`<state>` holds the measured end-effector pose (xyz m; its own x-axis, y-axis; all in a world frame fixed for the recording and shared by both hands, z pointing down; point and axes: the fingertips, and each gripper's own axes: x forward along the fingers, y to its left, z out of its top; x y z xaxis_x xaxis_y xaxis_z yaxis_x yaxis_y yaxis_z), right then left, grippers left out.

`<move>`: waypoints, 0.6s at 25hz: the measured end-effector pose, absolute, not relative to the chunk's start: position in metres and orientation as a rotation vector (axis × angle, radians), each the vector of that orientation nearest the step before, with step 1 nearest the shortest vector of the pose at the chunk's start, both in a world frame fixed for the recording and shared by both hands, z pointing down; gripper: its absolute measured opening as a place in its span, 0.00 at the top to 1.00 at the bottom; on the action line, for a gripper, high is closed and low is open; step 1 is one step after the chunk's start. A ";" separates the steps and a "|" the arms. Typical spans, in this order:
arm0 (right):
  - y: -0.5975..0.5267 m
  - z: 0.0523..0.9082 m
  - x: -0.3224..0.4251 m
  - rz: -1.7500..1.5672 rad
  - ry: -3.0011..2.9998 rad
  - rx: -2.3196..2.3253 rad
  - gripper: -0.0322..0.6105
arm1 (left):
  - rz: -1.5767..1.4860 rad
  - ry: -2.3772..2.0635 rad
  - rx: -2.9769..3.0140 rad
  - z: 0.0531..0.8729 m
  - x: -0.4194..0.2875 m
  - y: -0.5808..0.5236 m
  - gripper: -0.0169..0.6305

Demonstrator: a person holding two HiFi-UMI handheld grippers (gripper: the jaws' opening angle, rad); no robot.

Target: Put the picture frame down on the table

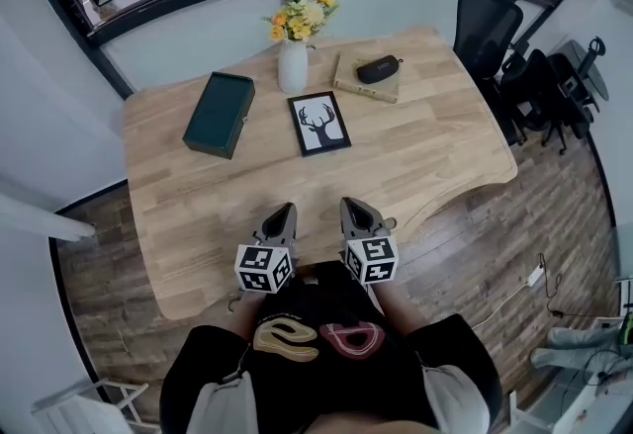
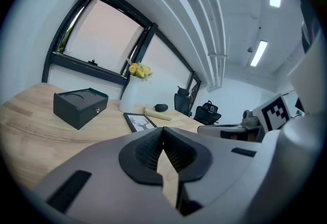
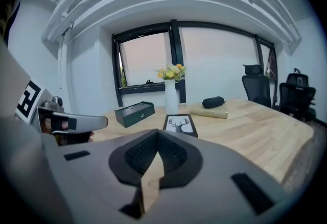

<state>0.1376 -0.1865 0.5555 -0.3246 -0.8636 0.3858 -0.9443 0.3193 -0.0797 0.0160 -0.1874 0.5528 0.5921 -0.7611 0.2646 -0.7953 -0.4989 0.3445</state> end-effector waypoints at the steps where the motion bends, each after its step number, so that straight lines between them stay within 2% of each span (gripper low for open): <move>1: -0.185 0.553 0.136 0.390 -2.313 1.641 0.93 | 0.104 -1.238 2.396 0.552 0.016 -0.187 0.95; 7: -0.188 0.554 0.124 0.267 -2.307 1.614 0.94 | 0.108 -1.236 2.434 0.548 0.014 -0.185 0.95; 15: -0.187 0.558 0.125 0.301 -2.279 1.664 0.94 | 0.210 -1.206 2.480 0.557 0.015 -0.183 0.95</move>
